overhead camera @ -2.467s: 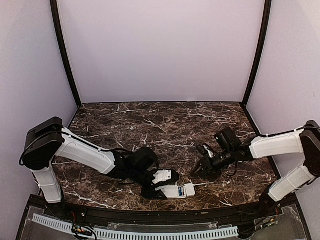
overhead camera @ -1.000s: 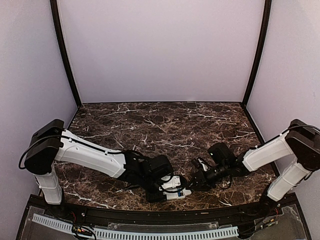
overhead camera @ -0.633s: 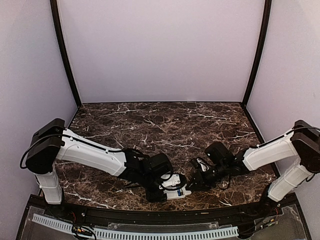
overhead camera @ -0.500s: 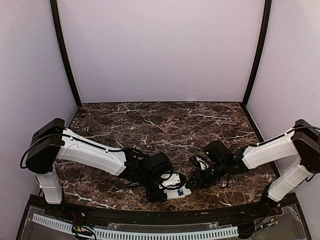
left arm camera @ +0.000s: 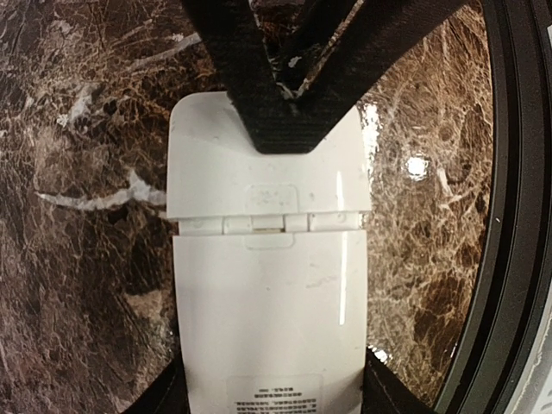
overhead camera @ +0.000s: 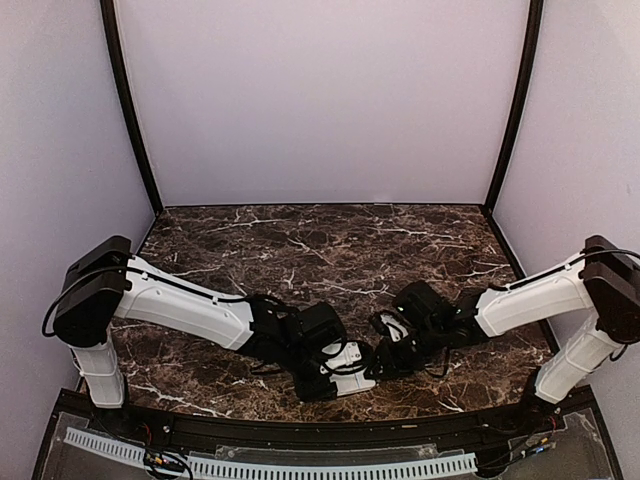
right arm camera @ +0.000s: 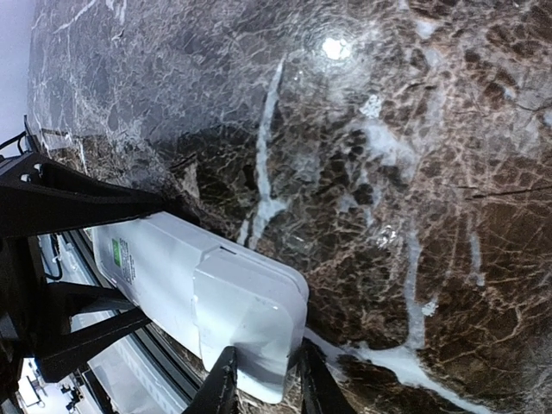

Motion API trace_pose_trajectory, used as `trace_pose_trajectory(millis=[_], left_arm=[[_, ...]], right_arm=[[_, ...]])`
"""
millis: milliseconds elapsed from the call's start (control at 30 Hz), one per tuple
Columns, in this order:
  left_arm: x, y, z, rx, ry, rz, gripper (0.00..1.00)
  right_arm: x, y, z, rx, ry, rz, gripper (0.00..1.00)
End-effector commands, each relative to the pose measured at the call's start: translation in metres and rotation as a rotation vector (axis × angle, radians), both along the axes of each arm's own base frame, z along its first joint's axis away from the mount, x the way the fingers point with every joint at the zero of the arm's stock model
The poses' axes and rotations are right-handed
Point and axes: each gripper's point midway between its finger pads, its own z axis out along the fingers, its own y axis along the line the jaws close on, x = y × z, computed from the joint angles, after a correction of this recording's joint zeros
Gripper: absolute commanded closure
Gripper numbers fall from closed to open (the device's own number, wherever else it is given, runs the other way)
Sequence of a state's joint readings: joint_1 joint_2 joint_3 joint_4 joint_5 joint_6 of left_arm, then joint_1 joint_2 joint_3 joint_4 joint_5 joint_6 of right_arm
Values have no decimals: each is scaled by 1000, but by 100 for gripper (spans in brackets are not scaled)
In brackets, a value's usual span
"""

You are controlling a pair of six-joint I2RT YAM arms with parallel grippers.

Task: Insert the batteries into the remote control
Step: Load the battery cover onto the remote control without the battery cover.

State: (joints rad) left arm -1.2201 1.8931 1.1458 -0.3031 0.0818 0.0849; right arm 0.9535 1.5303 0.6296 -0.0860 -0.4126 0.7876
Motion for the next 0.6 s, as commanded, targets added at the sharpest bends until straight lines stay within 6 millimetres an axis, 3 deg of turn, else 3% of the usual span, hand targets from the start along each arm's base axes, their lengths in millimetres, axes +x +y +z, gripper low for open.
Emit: trace_pose_trajectory(millis=[0, 100, 133, 200, 567], left_arm=[[-9, 53, -53, 224, 62, 31, 51], [-11, 54, -52, 220, 66, 26, 47], [-11, 53, -51, 214, 69, 24, 39], [-11, 52, -50, 206, 69, 24, 33], [-13, 51, -41, 160, 59, 18, 31]], right_arm=[[3, -11, -8, -95, -31, -1, 77], [4, -15, -7, -118, -40, 2, 76], [4, -15, -6, -118, -43, 1, 76], [5, -14, -3, -114, -49, 4, 74], [11, 8, 16, -7, -83, 46, 68]])
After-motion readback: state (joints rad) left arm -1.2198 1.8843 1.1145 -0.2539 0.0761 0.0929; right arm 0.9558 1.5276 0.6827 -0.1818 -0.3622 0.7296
